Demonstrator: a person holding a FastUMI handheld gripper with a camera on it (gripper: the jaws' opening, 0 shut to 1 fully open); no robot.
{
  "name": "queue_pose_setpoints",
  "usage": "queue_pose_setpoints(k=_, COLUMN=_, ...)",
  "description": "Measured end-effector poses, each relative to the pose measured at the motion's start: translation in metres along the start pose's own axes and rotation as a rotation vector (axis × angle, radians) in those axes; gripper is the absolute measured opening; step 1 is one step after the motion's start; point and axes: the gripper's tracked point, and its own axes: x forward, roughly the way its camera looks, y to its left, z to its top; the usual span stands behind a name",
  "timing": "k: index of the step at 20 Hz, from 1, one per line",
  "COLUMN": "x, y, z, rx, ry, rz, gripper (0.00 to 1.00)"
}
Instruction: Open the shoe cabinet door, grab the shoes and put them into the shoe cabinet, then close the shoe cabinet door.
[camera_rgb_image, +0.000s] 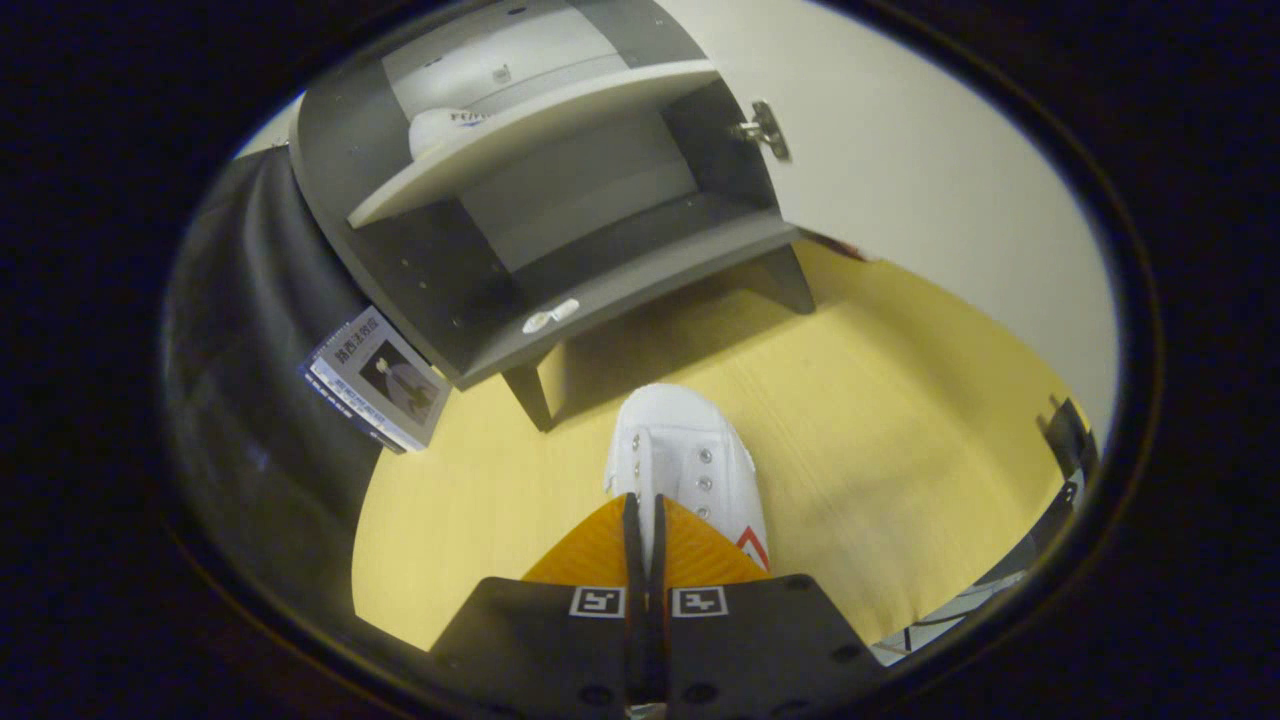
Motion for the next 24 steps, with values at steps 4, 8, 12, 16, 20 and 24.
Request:
queue_pose_setpoints(k=4, x=-0.026, y=0.021, z=0.049, rx=-0.022, ry=-0.091, rz=0.005, gripper=0.03)
queue_pose_setpoints(k=8, x=-0.061, y=0.042, z=0.110, rx=-0.039, ry=-0.216, rz=-0.006, gripper=0.02)
queue_pose_setpoints(k=12, x=-0.090, y=0.060, z=0.165, rx=-0.089, ry=-0.318, rz=-0.025, gripper=0.03)
queue_pose_setpoints(k=16, x=-0.103, y=0.073, z=0.218, rx=-0.134, ry=-0.376, rz=-0.038, gripper=0.02)
queue_pose_setpoints(k=20, x=-0.090, y=0.081, z=0.266, rx=-0.158, ry=-0.408, rz=-0.035, gripper=0.02)
queue_pose_setpoints(k=24, x=-0.062, y=0.092, z=0.313, rx=-0.164, ry=-0.424, rz=-0.020, gripper=0.02)
